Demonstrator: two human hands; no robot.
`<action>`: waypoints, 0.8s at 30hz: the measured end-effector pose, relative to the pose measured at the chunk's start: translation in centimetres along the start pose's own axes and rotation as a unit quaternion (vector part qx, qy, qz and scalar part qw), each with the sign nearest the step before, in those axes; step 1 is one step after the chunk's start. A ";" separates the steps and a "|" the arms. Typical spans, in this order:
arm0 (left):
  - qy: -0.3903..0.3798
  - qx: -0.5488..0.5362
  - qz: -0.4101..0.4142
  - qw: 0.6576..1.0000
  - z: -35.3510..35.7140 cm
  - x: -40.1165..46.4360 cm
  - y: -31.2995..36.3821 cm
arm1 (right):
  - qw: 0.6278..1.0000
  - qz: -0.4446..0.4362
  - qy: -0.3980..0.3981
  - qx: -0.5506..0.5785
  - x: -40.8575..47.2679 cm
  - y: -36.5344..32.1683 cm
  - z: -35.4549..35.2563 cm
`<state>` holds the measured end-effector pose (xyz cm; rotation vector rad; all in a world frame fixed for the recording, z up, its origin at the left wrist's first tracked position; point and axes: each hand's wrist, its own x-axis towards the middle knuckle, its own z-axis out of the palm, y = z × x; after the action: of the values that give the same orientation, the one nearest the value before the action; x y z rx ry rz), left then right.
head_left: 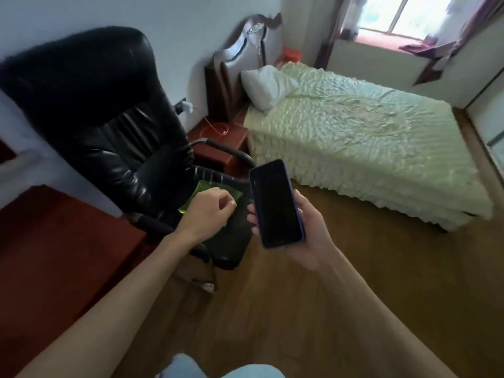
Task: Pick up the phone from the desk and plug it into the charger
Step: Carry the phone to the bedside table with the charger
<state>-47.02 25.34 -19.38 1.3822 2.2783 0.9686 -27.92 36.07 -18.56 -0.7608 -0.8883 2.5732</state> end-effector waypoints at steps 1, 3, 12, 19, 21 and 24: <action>-0.003 0.003 0.014 1.000 1.1 0.9 1.5 | 1.000 -0.009 0.001 0.000 -0.8 -1.3 -1.4; -0.011 0.013 0.038 0.999 3.0 2.9 4.2 | 1.000 -0.029 0.009 0.005 -2.0 -3.7 -4.3; -0.078 0.082 0.110 0.987 9.8 12.5 11.7 | 0.993 -0.092 0.059 0.049 -2.2 -11.9 -14.4; -0.107 0.070 0.146 0.981 17.2 24.7 15.1 | 0.987 -0.110 0.095 0.064 2.4 -19.9 -21.9; -0.108 0.055 0.153 0.981 19.5 29.4 16.4 | 0.984 -0.123 0.101 0.076 3.9 -23.1 -23.8; -0.128 0.040 0.156 0.979 22.1 35.1 18.6 | 0.977 -0.143 0.116 0.106 5.9 -27.5 -26.7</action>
<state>-39.30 70.11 -19.84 1.8232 1.9674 0.7368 -14.14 72.19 -20.94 -0.7867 -0.5915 2.2280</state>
